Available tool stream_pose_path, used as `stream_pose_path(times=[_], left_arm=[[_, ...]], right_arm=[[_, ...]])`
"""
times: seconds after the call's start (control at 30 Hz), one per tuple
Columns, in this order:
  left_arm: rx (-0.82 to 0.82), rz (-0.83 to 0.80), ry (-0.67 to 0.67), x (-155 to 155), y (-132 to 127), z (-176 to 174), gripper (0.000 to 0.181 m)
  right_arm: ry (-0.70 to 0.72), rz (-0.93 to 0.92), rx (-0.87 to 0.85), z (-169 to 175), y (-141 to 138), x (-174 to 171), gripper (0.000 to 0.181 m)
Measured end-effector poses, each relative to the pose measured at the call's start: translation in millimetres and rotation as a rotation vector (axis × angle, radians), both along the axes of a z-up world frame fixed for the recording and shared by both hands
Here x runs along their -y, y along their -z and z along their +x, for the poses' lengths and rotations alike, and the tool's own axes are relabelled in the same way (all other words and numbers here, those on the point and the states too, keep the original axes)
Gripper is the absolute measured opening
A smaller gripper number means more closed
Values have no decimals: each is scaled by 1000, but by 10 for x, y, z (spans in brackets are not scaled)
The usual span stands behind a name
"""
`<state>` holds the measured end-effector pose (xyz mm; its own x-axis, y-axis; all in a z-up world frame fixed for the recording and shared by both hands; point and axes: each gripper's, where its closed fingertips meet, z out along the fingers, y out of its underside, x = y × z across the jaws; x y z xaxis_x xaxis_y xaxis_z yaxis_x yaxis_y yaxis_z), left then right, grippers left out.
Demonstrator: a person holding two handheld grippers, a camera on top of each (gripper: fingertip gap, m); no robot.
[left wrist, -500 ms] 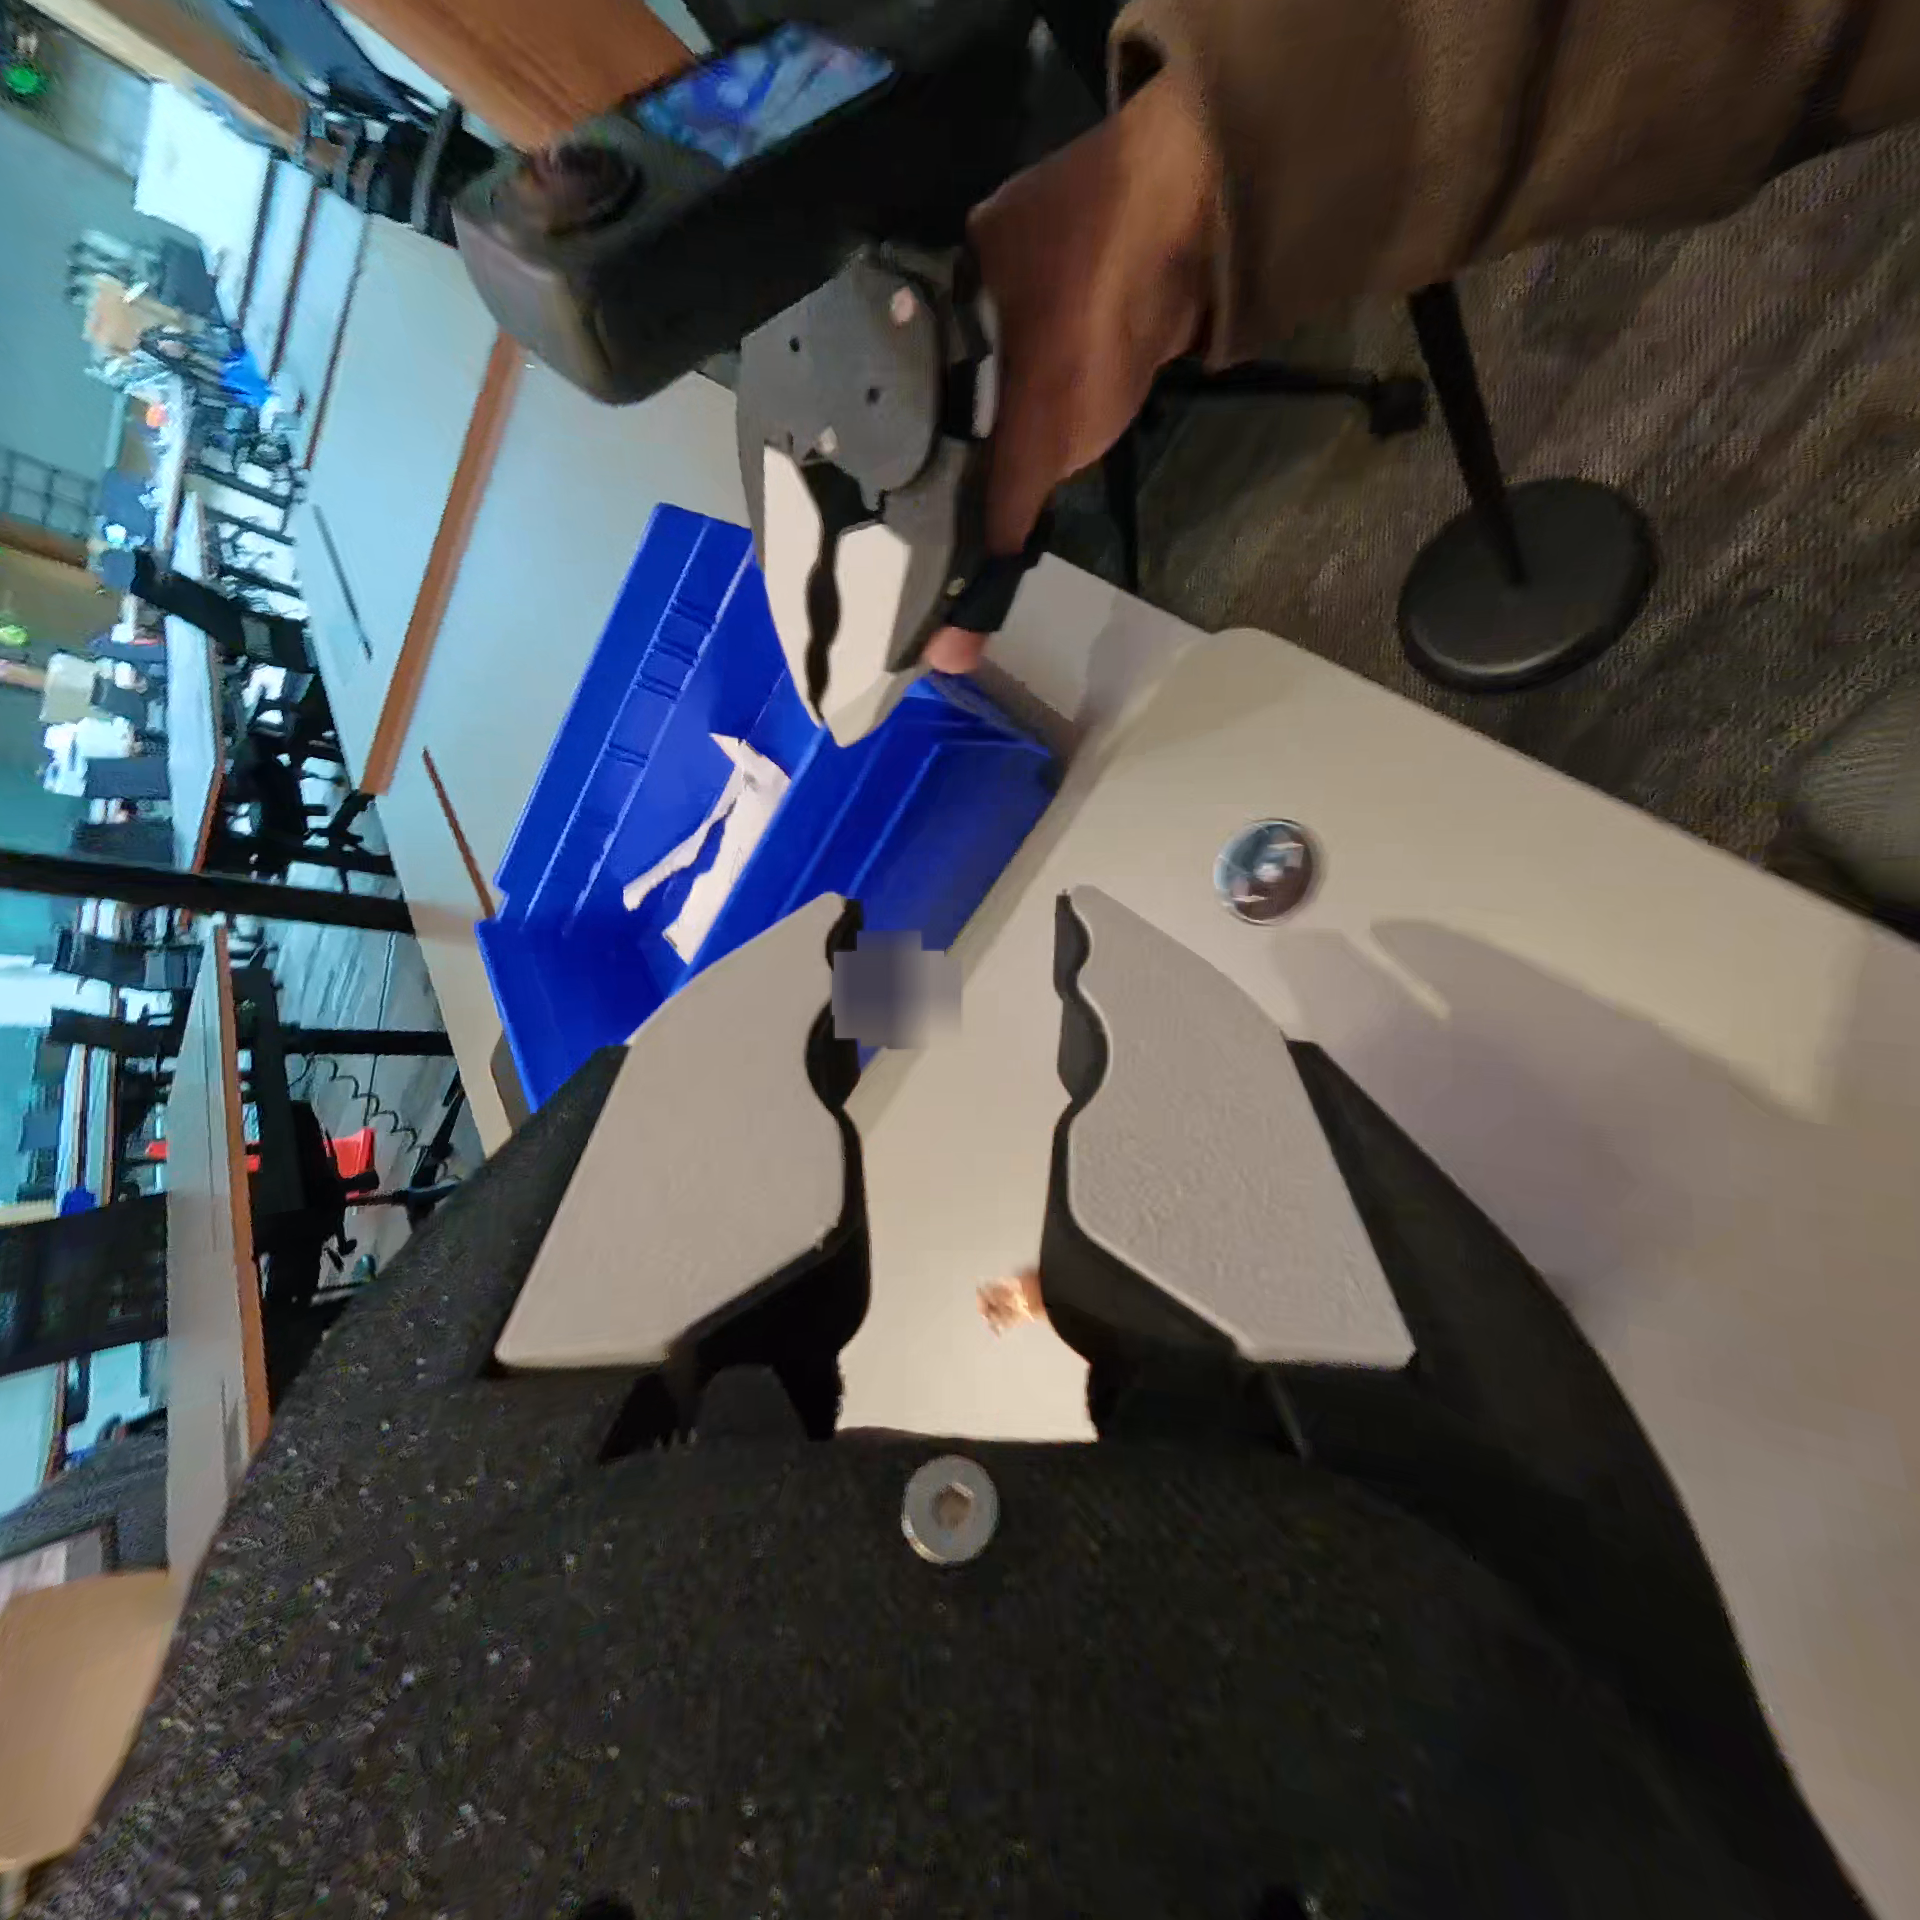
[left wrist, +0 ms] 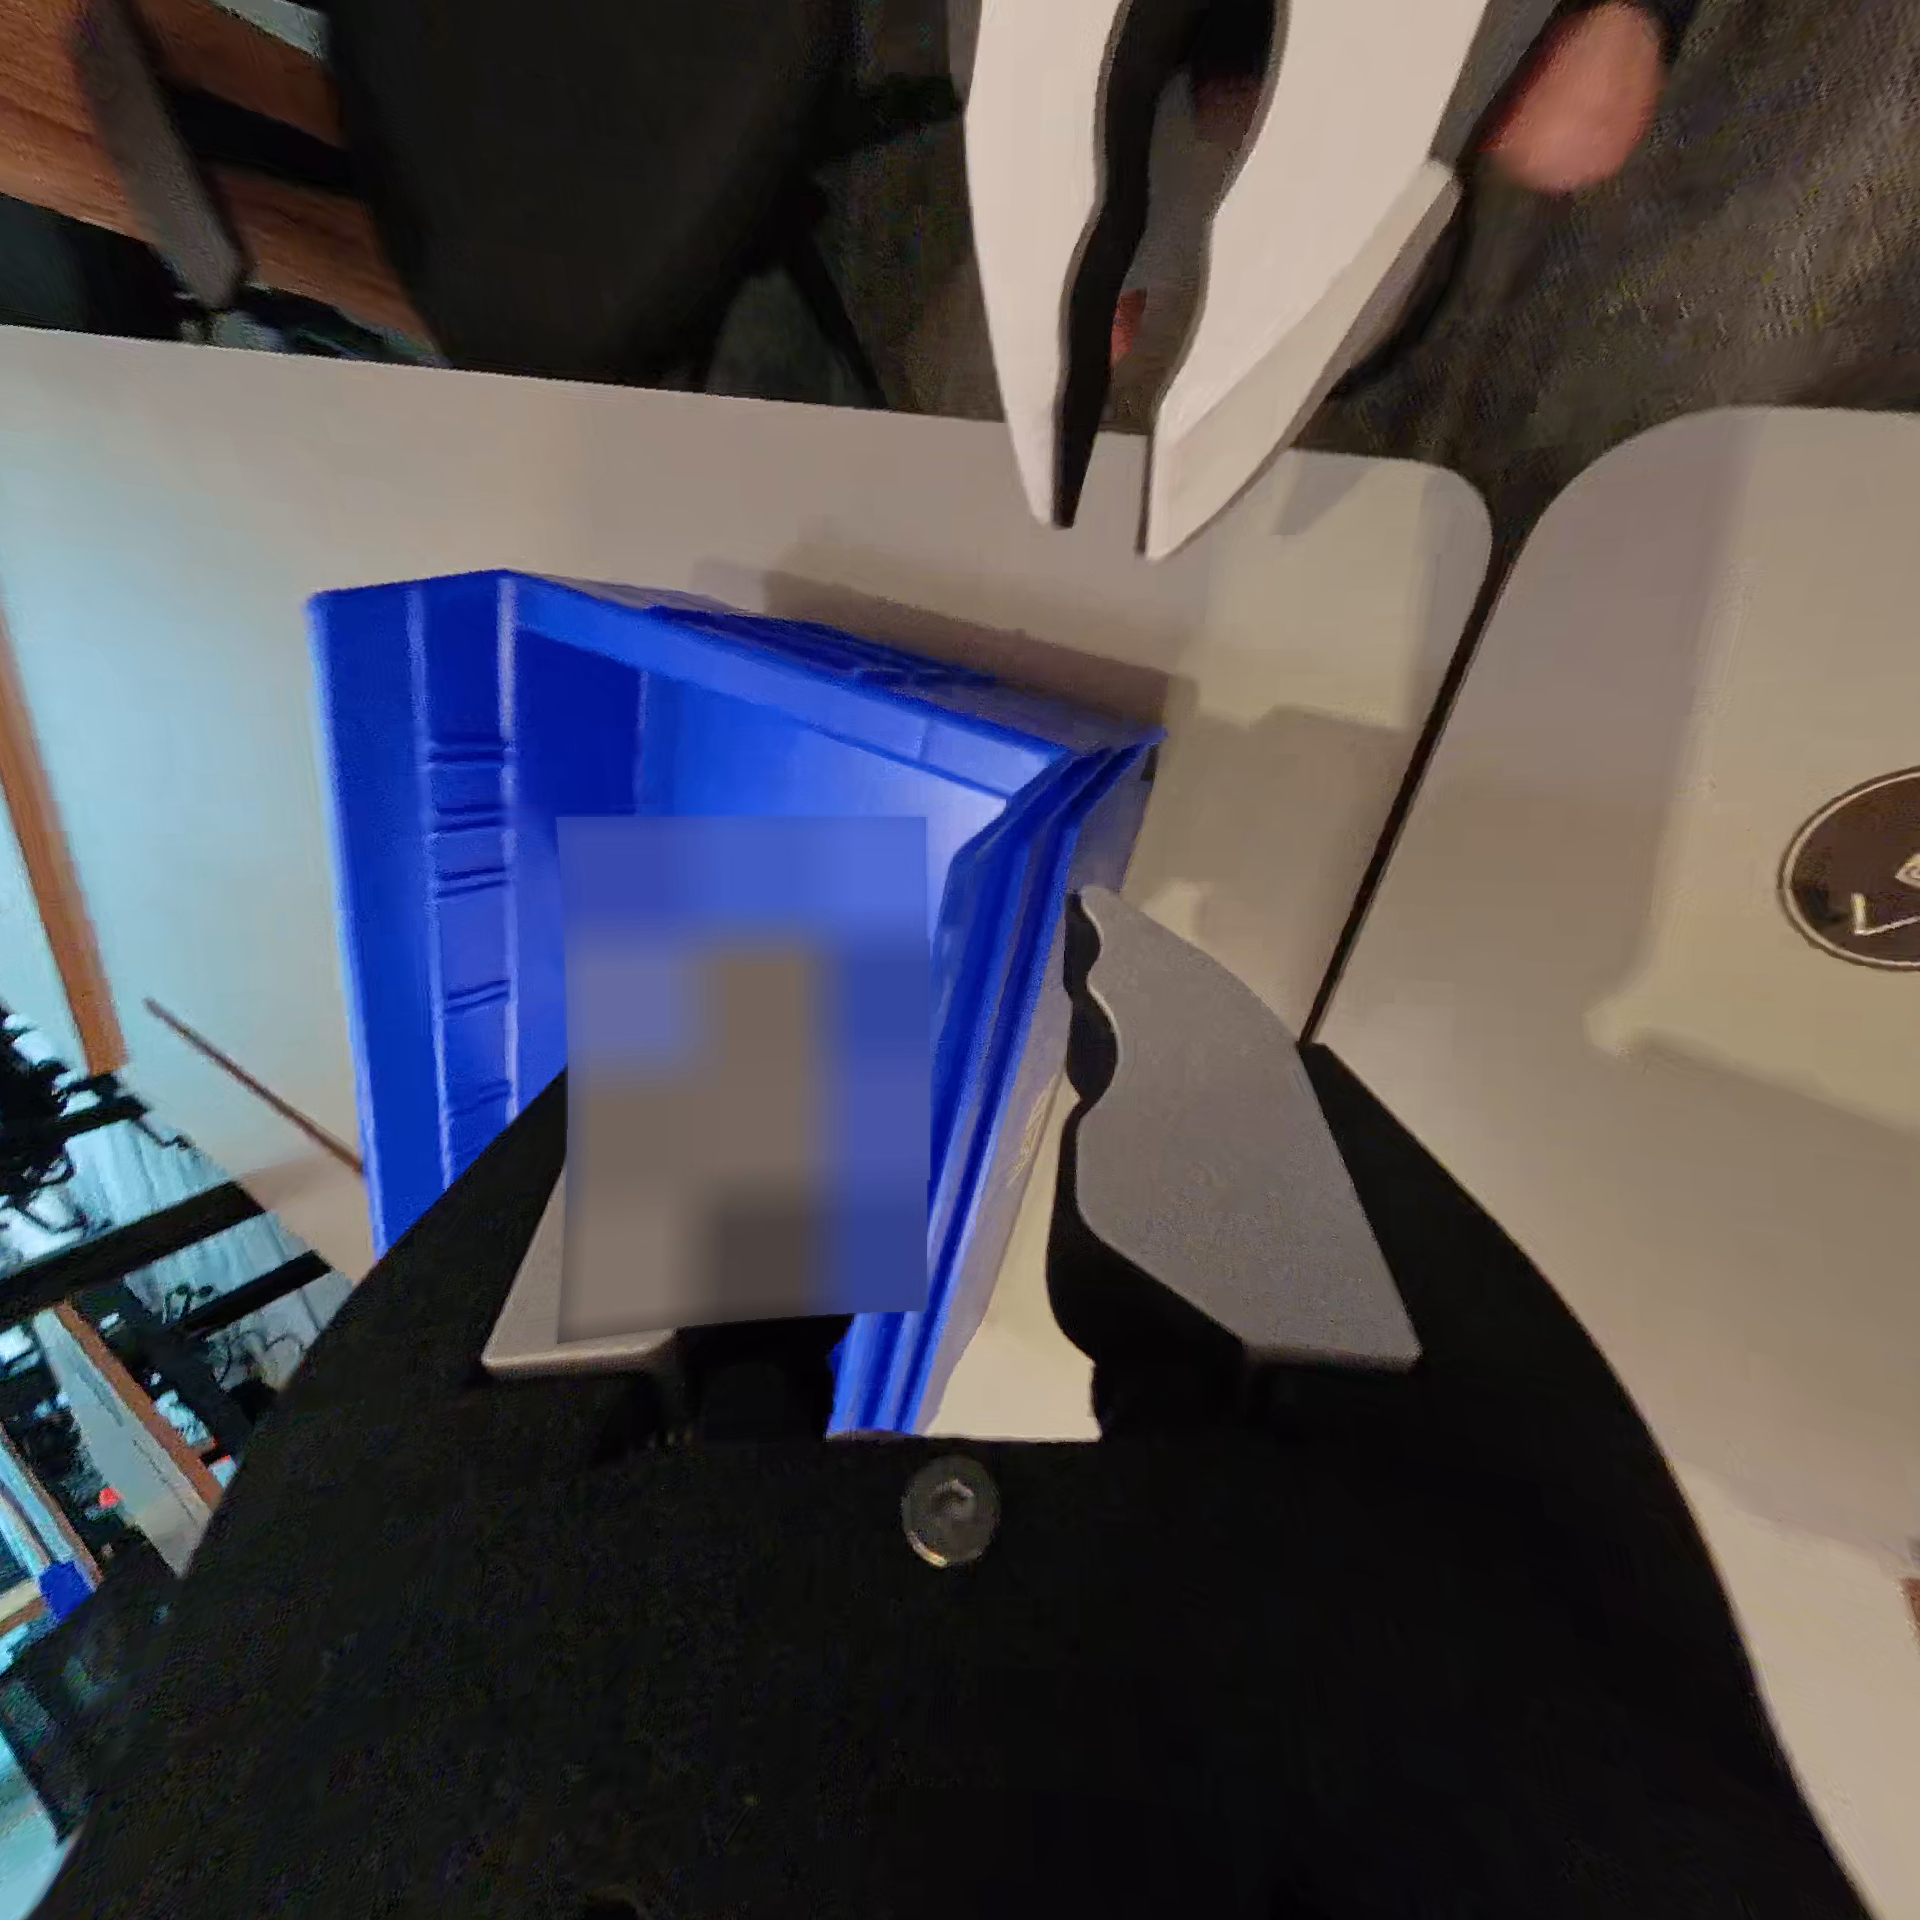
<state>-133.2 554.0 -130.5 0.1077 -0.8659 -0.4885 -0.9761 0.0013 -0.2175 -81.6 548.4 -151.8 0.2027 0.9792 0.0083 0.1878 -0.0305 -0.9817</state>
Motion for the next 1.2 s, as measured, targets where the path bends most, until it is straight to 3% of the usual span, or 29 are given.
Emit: stream_pose_path(times=[0.13,0.27,0.4,0.53,0.77,0.93,1.1,1.13,1.2], left_arm=[[-65,-130,36,-76,253,100,25],[-91,-281,30,-17,343,114,10],[-212,-363,28,29,336,73,7],[-214,-397,-22,-7,301,93,7],[-112,-346,33,-25,74,132,7],[-108,-325,93,80,108,80,7],[-117,-313,116,149,221,99,7],[-123,-319,123,168,246,98,7],[-133,-329,137,198,289,97,7]], right_arm=[[29,-62,31,173,360,43,15],[28,-54,59,232,525,164,16],[22,19,91,194,574,236,15],[41,122,67,88,428,215,15],[174,59,2,-6,307,-195,18],[223,192,42,15,227,-597,25],[185,-41,85,-78,310,-807,34],[216,-6,114,-75,334,-878,36],[299,238,182,-40,302,-1040,38]])
